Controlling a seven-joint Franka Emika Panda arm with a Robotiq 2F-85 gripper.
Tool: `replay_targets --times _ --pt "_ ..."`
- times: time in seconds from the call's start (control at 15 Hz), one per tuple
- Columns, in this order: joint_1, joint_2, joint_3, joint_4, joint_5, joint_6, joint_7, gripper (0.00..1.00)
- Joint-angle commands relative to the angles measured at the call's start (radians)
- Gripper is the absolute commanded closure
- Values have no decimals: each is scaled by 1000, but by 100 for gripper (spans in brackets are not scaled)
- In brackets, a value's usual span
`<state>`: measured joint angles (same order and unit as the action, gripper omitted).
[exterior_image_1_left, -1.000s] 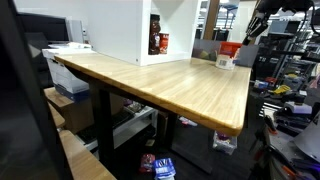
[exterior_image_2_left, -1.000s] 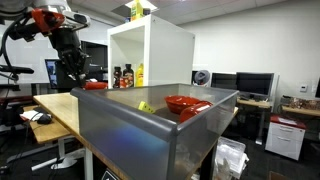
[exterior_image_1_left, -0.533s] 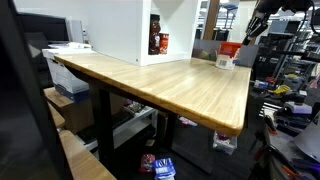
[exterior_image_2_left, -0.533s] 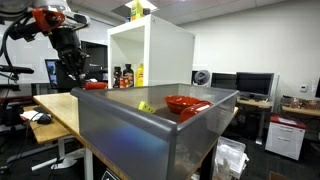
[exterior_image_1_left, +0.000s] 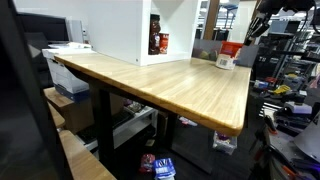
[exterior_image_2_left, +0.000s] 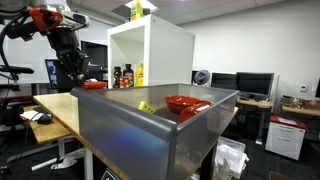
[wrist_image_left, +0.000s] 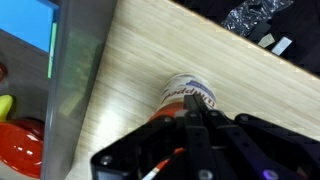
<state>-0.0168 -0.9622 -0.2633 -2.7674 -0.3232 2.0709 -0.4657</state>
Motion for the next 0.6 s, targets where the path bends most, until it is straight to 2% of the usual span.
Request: replay_targets --times 0.0,0.53 --pt "6 -2 -18 -4 32 -27 -36 100" --pt "27 17 -37 44 69 -113 -43 100"
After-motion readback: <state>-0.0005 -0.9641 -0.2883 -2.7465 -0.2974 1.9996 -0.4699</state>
